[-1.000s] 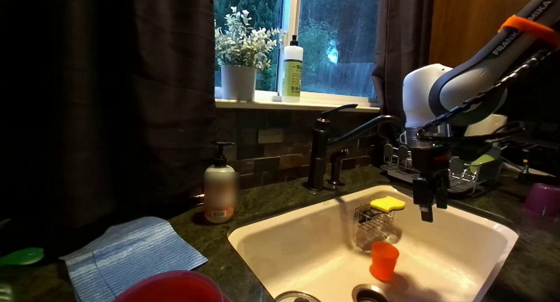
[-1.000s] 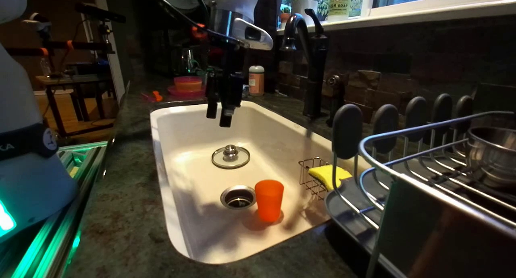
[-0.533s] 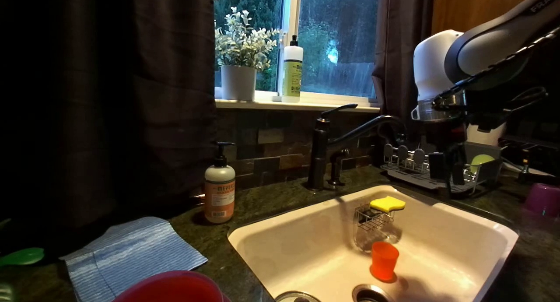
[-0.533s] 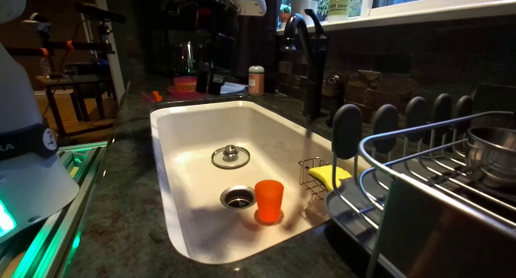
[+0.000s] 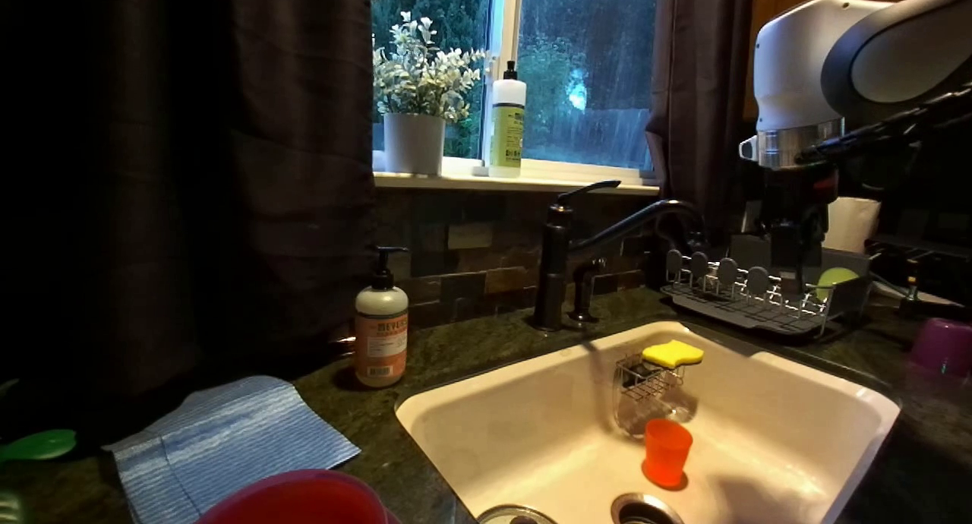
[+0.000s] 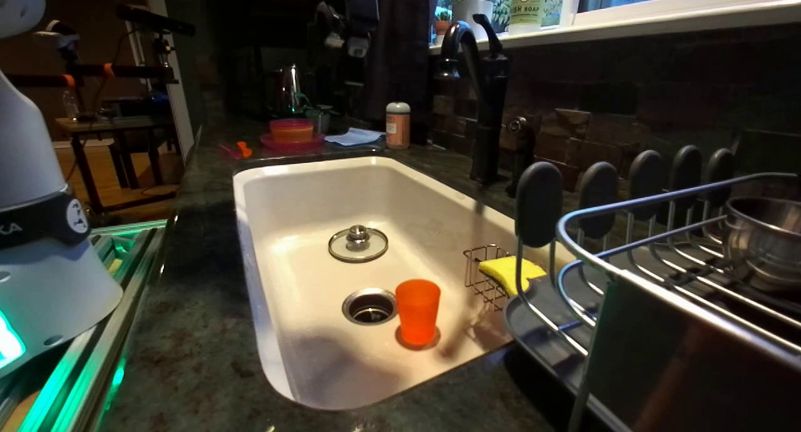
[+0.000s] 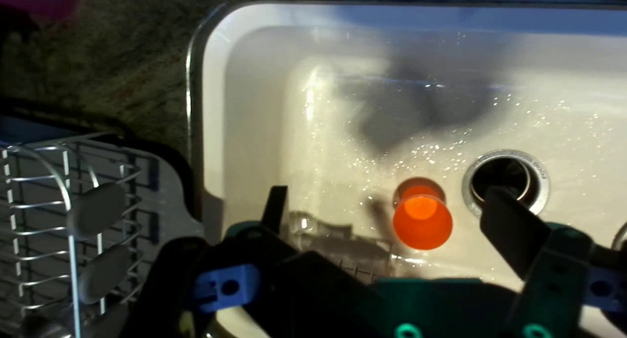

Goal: Remove the orange cup from the drying rack and put it in the sink

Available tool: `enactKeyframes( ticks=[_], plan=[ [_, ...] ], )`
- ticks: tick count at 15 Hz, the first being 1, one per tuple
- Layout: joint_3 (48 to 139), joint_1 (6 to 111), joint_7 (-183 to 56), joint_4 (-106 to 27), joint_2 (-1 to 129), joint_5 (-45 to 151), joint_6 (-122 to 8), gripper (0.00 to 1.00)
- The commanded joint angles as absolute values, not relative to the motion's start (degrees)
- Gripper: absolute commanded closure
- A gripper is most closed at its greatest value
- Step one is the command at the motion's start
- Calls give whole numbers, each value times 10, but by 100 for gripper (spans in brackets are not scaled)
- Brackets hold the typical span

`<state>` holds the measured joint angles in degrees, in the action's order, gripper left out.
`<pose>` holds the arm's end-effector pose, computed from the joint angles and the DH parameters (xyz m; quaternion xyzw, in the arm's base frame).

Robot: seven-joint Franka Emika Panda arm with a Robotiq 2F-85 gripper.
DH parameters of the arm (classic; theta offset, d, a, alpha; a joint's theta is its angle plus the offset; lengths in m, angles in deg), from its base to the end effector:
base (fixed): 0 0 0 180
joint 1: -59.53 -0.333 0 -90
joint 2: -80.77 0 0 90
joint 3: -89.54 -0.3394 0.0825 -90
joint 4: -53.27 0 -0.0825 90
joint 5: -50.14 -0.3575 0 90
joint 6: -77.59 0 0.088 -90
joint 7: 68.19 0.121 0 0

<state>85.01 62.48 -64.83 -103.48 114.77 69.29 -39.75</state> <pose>0.3025 -0.0143 0.4113 0.9831 0.0604 -0.0430 0.1673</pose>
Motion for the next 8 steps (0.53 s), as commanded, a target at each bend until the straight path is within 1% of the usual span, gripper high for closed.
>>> enactKeyframes(
  ticks=[1, 2, 5, 6, 7, 8],
  plan=[
    [862, 630, -652, -1061, 1196, 732, -438, 0],
    [867, 629, -660, -1038, 1181, 732, -453, 0],
    [888, 623, -677, -1054, 1186, 716, -544, 0],
    [891, 623, -683, -1038, 1170, 710, -565, 0],
    [897, 617, -689, -1039, 1161, 693, -577, 0],
    [878, 633, -677, -1039, 1173, 708, -553, 0]
  ],
)
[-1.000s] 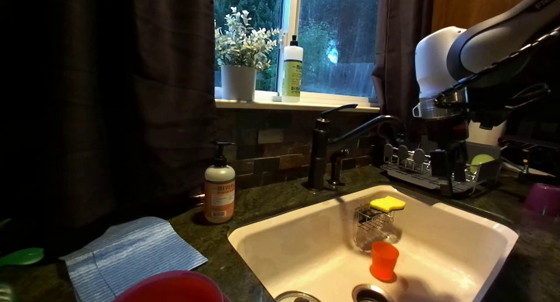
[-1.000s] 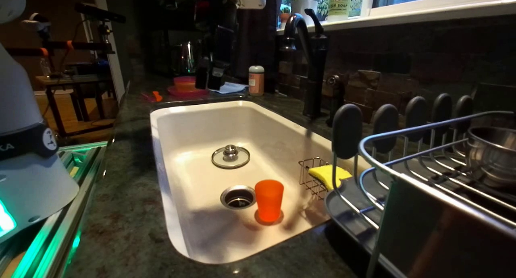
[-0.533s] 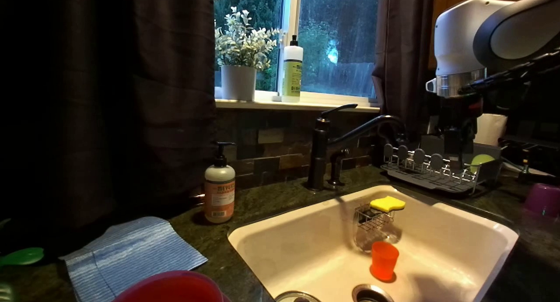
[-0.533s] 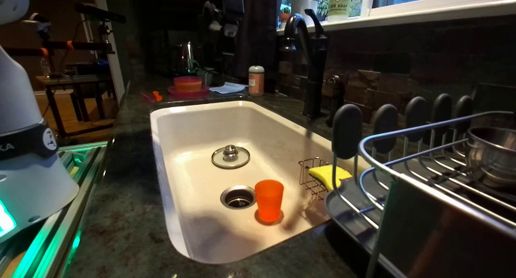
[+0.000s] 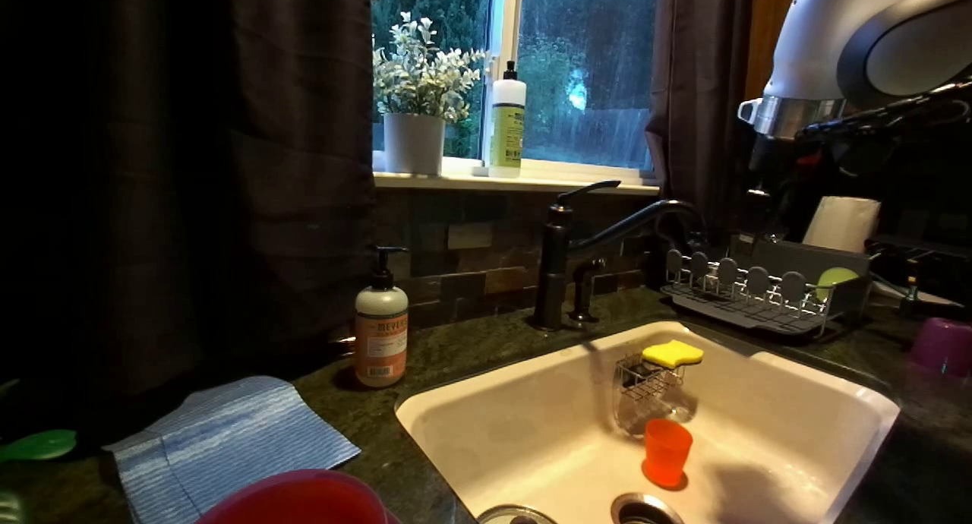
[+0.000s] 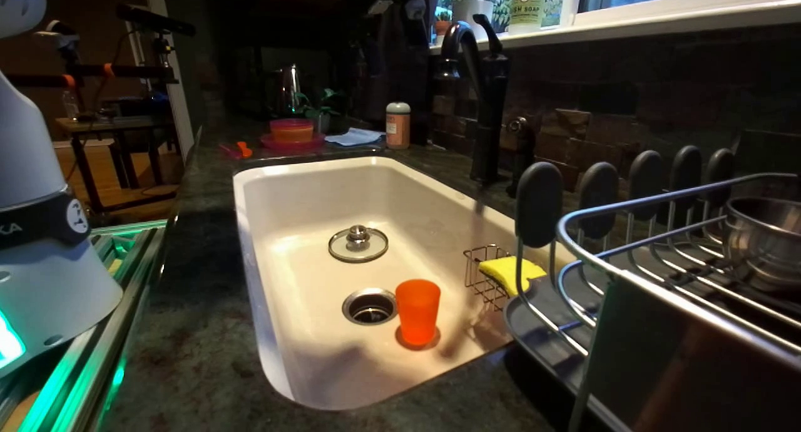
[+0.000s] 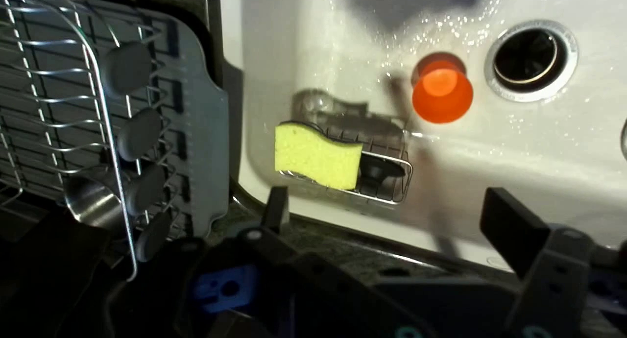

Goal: Remove the orange cup from the drying rack and put it in the sink

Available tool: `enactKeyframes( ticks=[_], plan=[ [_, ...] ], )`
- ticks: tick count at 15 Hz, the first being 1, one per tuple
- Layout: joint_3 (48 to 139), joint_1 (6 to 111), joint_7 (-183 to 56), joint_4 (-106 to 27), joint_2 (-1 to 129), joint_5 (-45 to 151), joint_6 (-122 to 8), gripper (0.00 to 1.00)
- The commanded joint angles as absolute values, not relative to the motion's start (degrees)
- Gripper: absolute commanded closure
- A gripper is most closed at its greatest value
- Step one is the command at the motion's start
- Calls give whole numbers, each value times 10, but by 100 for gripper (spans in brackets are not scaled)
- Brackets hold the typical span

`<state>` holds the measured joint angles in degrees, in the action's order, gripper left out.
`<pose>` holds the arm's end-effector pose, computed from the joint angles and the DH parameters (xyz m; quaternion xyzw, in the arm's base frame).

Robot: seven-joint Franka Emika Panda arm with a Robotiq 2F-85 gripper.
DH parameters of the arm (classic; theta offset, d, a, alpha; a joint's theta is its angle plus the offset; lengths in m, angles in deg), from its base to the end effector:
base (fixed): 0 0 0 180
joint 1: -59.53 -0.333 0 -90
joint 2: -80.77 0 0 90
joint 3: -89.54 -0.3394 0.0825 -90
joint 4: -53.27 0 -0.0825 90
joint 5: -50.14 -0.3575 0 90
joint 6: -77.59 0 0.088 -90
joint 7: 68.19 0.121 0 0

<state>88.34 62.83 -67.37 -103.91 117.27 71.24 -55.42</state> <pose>0.3262 -0.0221 0.4458 0.9792 0.0835 0.1028 0.1540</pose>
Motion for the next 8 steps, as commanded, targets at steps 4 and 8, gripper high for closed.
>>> enactKeyframes(
  ticks=[4, 8],
  plan=[
    [883, 629, -681, -1038, 1165, 700, -569, 0],
    [884, 628, -681, -1038, 1165, 700, -569, 0]
  ],
)
